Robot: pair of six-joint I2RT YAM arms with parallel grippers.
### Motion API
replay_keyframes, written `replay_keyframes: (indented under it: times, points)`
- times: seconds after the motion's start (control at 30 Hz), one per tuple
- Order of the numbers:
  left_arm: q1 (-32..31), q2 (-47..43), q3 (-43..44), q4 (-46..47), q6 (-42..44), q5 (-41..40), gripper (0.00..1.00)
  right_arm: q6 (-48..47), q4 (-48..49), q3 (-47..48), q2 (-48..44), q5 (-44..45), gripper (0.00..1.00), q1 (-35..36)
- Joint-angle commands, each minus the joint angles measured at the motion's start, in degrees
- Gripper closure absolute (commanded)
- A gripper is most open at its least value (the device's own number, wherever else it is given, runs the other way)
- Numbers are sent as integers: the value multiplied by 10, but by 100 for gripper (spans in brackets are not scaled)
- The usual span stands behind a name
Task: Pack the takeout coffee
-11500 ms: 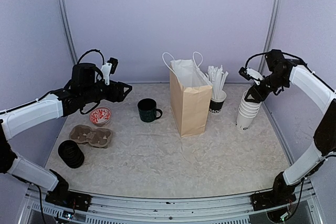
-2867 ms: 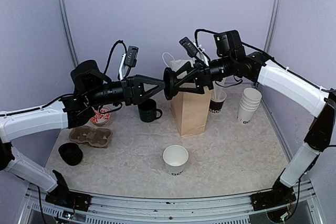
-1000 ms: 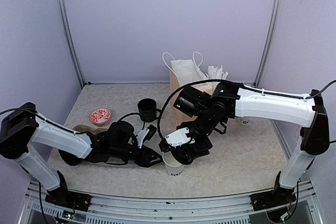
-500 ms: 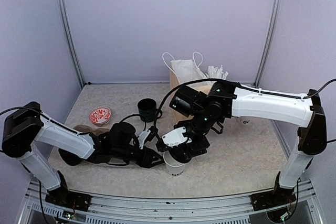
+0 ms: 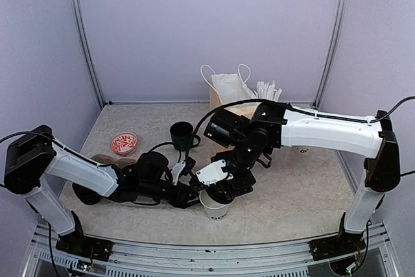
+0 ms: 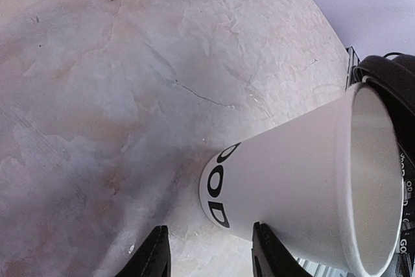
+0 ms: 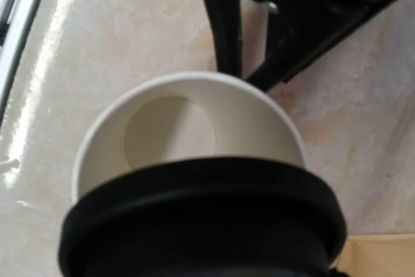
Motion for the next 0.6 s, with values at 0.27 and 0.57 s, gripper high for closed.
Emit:
replay_keyframes:
  times: [0.27, 0.57]
  points:
    - [-2, 4, 23, -3, 1, -6, 58, -5, -20, 15, 11, 9, 24, 19]
    - [-3, -62, -16, -74, -8, -33, 58, -13, -21, 10, -16, 24, 25, 19]
